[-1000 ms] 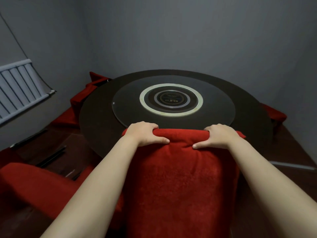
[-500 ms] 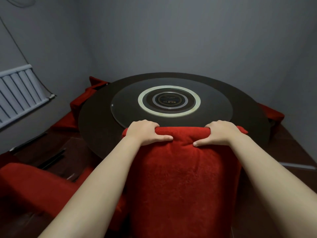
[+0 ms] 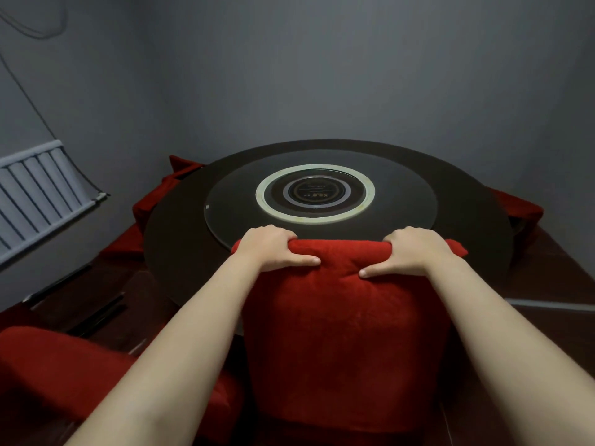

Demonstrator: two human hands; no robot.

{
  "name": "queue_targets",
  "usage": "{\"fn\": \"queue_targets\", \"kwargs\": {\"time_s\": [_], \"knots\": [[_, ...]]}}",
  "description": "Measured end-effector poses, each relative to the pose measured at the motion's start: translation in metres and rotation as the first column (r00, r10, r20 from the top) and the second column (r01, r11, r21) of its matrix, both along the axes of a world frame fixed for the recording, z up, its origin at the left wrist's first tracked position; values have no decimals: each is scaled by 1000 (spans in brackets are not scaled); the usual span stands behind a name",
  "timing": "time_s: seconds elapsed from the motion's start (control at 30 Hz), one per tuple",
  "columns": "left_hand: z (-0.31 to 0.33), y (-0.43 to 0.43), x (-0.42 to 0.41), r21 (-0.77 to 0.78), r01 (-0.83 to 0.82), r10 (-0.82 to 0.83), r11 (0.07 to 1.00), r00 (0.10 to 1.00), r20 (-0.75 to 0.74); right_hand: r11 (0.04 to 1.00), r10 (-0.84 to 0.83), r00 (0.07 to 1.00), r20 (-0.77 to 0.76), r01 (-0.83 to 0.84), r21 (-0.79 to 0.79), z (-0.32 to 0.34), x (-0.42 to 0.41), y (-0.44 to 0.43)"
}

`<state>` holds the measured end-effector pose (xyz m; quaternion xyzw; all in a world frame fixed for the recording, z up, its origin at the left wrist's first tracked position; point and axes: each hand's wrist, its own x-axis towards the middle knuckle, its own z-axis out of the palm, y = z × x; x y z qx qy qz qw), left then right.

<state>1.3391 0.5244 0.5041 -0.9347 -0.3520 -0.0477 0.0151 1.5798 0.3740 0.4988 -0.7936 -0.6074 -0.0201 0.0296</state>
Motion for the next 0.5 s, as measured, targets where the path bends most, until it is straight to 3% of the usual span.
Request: {"fn": "queue_targets", "kwargs": {"time_s": [0.5], "knots": [[-10, -13, -13, -85, 55, -60, 995, 997, -56, 997, 51, 998, 22, -52, 55, -11, -3, -18]]}}
